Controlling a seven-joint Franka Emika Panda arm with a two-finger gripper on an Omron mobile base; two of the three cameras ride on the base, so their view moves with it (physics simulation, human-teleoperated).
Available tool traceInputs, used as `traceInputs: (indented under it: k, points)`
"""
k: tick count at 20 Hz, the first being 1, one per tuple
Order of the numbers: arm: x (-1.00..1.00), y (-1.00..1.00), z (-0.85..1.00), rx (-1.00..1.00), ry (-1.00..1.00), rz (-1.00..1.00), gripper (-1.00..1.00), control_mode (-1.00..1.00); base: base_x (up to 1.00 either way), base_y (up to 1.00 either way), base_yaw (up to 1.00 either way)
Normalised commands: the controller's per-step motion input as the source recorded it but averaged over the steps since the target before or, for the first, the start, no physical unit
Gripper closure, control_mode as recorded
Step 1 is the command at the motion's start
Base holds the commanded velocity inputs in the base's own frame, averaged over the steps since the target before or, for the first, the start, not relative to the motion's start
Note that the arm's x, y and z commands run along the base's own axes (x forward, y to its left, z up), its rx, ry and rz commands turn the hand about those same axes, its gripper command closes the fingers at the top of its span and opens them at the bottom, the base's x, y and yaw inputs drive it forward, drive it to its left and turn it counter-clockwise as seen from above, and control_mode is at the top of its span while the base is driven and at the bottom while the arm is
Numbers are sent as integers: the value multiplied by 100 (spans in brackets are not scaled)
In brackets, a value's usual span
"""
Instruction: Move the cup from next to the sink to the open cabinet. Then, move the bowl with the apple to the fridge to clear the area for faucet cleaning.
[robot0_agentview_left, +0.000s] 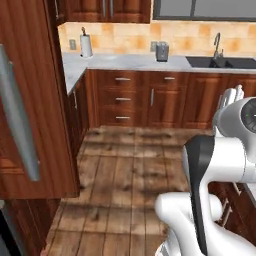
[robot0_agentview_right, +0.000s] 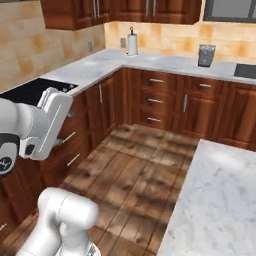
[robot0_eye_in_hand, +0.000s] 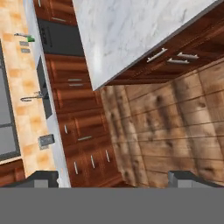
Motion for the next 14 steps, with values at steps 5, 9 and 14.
traceInputs:
  k: [5,9,14]
  points:
    - [0,0,0,0,0,0,-100,100,100,-5,-17]
    - [0,0,0,0,0,0,-100,100,100,0,-13]
    - [0,0,0,0,0,0,-100,100,100,0,-14]
